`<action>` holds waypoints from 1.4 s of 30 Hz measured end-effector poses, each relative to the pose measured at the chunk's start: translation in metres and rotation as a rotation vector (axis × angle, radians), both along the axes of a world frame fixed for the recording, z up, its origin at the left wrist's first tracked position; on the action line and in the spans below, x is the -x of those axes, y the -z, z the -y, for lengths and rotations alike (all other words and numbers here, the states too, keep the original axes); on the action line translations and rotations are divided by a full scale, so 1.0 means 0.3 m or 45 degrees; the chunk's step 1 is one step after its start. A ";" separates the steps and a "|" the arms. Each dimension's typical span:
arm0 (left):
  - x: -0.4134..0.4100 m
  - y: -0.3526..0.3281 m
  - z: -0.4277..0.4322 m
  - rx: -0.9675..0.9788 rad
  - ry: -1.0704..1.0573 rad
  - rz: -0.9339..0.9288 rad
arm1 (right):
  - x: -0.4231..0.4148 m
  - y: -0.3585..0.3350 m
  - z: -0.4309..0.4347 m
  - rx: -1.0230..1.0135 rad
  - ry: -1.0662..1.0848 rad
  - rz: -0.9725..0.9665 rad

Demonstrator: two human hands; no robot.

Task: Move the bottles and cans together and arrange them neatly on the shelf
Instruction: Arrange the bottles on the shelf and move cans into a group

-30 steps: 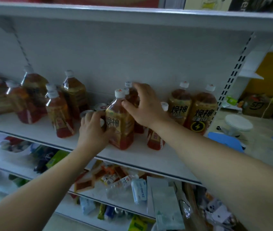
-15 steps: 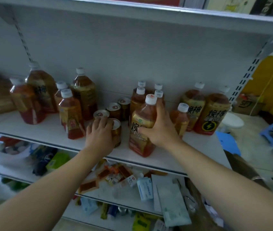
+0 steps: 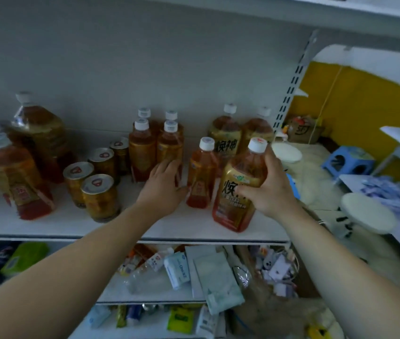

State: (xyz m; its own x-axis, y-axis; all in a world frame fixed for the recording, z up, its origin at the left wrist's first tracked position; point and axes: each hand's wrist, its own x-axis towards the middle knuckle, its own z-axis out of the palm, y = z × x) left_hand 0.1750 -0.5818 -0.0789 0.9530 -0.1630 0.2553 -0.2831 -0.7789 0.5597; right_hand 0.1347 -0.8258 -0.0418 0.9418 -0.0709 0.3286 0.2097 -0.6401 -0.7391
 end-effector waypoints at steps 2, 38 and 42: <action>-0.018 0.005 0.049 0.142 -0.004 -0.075 | -0.043 -0.014 0.072 -0.011 -0.035 -0.054; -0.017 0.082 -0.027 0.529 -0.262 -0.121 | -0.282 0.098 0.064 -0.070 0.350 0.198; 0.012 0.038 -0.047 0.406 -0.255 -0.146 | -0.272 0.088 0.066 -0.059 0.351 0.174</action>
